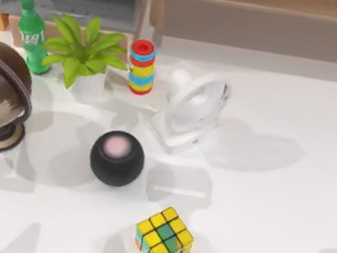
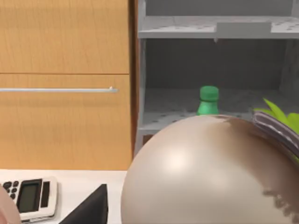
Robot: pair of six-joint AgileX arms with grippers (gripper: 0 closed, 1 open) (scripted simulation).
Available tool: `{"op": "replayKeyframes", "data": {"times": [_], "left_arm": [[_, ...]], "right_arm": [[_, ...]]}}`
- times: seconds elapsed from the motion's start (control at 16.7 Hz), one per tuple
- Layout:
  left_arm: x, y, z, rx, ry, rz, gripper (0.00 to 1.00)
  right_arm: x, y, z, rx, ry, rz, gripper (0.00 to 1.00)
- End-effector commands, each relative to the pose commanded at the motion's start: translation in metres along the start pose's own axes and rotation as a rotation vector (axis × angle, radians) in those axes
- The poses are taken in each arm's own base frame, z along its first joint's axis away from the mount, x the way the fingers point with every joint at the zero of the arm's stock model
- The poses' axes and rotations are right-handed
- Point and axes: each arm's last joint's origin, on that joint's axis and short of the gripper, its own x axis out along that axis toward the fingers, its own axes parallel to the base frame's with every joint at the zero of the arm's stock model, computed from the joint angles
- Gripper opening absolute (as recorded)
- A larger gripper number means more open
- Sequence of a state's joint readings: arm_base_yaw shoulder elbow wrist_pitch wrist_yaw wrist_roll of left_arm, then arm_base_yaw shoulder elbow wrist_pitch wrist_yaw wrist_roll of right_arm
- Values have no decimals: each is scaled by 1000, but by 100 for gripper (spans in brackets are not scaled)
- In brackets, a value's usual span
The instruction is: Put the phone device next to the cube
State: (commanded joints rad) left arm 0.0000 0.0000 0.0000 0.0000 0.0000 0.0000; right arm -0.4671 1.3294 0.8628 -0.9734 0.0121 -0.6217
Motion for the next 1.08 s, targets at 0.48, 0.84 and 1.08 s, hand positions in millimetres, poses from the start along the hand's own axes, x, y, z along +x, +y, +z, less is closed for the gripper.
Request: {"op": "replayKeyframes", "data": {"times": [0.48,0.84,1.08], "left_arm": [[0,0,0,0,0,0,100],[0,0,0,0,0,0,100],[0,0,0,0,0,0,100]], "right_arm": [[-32,75,54,78,-13,33,0],[-35,153,73,124,21,70,0],[-27,205,74,144,51,82,0]]}}
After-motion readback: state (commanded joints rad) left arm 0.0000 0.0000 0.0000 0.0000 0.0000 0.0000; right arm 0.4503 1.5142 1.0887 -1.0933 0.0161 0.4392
